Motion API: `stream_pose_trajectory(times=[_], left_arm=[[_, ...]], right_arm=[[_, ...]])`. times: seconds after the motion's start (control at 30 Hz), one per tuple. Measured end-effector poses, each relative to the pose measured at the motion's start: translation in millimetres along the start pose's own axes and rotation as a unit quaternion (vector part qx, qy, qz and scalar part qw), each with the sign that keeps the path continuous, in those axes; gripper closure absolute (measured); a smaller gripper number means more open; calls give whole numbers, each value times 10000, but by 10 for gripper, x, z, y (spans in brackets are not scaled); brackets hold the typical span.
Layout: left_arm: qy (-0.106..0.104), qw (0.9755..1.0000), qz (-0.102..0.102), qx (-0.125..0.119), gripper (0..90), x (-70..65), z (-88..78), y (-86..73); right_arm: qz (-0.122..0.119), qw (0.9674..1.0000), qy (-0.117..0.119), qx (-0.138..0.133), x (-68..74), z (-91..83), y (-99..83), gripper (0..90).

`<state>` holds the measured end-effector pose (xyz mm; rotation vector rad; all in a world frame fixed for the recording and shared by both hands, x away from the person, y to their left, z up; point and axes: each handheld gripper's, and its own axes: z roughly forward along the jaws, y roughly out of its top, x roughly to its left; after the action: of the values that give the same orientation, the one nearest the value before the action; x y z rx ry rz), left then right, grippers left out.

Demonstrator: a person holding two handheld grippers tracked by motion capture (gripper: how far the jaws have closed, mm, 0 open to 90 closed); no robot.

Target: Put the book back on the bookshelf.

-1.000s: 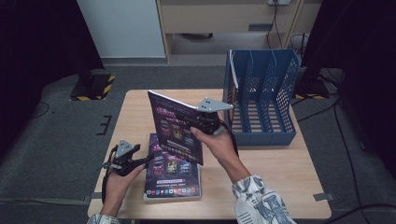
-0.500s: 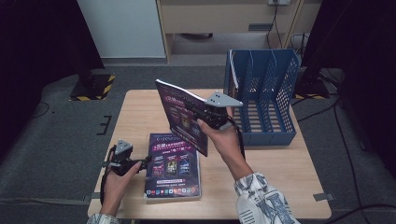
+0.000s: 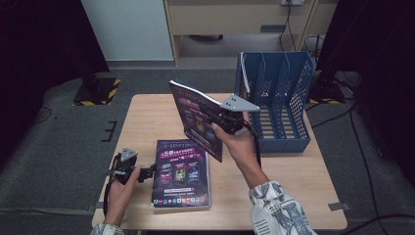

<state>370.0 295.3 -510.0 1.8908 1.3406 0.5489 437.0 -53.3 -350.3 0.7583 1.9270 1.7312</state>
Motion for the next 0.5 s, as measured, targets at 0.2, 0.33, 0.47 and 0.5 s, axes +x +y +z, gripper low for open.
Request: stream_pose_trajectory(times=[0.2,0.33,0.47,0.5], left_arm=[[37,10000,-53,18,38,31,-8,-9],[45,10000,-48,61,38,41,-3,-16],[59,9999,-33,75,37,39,-1,-18],[56,9999,-36,86,37,38,2,-19]], right_arm=[[-4,10000,-9,-17,-22,-51,-12,840],[32,10000,-47,-14,-45,-88,-44,840],[64,9999,-79,-23,-74,-121,-63,840],[59,9999,-82,-18,-81,-131,-66,841]])
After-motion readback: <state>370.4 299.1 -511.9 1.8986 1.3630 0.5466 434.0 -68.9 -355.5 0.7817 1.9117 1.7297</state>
